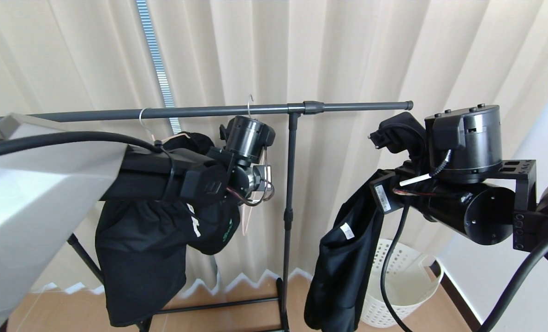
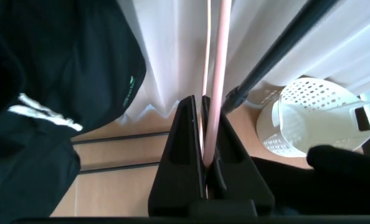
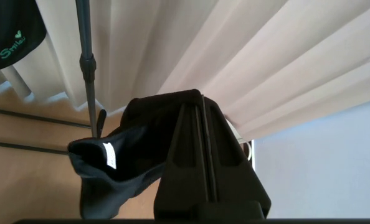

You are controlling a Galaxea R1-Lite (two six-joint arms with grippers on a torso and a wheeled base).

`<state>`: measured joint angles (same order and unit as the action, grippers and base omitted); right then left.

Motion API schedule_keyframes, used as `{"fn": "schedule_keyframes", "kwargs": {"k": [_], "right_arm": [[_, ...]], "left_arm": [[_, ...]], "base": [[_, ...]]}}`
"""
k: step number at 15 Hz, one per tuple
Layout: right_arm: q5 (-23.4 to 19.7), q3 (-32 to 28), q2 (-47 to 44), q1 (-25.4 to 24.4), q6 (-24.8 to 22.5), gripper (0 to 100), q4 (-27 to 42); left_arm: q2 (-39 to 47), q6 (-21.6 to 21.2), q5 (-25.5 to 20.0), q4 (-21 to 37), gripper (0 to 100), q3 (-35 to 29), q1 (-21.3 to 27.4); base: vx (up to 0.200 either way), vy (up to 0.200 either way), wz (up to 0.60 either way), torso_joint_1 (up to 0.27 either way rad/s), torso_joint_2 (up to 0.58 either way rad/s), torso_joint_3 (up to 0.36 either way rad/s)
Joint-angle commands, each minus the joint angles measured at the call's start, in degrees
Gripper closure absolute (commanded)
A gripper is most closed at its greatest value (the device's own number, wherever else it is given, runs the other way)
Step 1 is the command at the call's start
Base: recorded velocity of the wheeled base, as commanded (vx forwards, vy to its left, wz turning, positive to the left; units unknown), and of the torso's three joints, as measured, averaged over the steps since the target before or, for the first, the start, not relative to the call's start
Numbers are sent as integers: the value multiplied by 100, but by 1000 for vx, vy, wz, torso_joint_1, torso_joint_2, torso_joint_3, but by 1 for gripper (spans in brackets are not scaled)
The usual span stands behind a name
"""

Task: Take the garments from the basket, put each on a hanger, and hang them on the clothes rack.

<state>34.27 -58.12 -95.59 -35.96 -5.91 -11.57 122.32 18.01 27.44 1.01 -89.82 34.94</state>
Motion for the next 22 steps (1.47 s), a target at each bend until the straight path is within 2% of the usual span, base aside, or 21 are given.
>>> {"fn": "schedule_keyframes", "kwargs": {"k": [1,4,5,6,7,8,11,14,15,17,18,19,20,22], "right_arm": [[1,12,5,-7,2,100,-3],[1,38,14,-16,2,100,-3],[1,47,14,-16,2,100,-12],[1,56,31,-34,2,100,-12],[1,56,40,-42,2,100,-12],[1,56,49,-42,2,100,-12],[1,73,40,-42,2,100,-188],[10,179,49,-42,-6,100,-381],[10,179,49,-42,-6,100,-381],[10,152,-4,-42,-6,100,-381],[19,100,-30,-34,-15,100,-381],[19,91,-65,-25,-24,100,-381],[19,82,-57,-16,-42,100,-381],[19,91,-57,-7,-50,100,-381]], "left_arm": [[-789,-95,-11,-22,100,641,110],[-1483,-175,-2,-40,100,1546,365],[-1580,-201,-2,-66,100,1670,400],[-2002,-386,-2,-251,100,2285,523],[-2177,-473,-2,-365,100,2540,567],[-2555,-711,-2,-611,100,3137,619],[-3206,-1106,-2,-1121,100,4341,628],[-3645,-1203,-28,-2246,100,5959,663],[-3645,-1238,-37,-2501,100,6196,663],[-3689,-1519,-134,-3380,100,6855,725],[-3970,-1888,-477,-3661,100,7207,866],[-4190,-1994,-819,-3670,100,7382,927],[-4304,-1994,-1021,-3678,100,7426,927],[-4638,-1959,-1909,-3670,100,7532,927]], "base": [[0,0,0,0,0,0],[0,0,0,0,0,0],[0,0,0,0,0,0],[0,0,0,0,0,0],[0,0,0,0,0,0],[0,0,0,0,0,0],[0,0,0,0,0,0],[0,0,0,0,0,0],[0,0,0,0,0,0],[0,0,0,0,0,0],[0,0,0,0,0,0],[0,0,0,0,0,0],[0,0,0,0,0,0],[0,0,0,0,0,0]]}}
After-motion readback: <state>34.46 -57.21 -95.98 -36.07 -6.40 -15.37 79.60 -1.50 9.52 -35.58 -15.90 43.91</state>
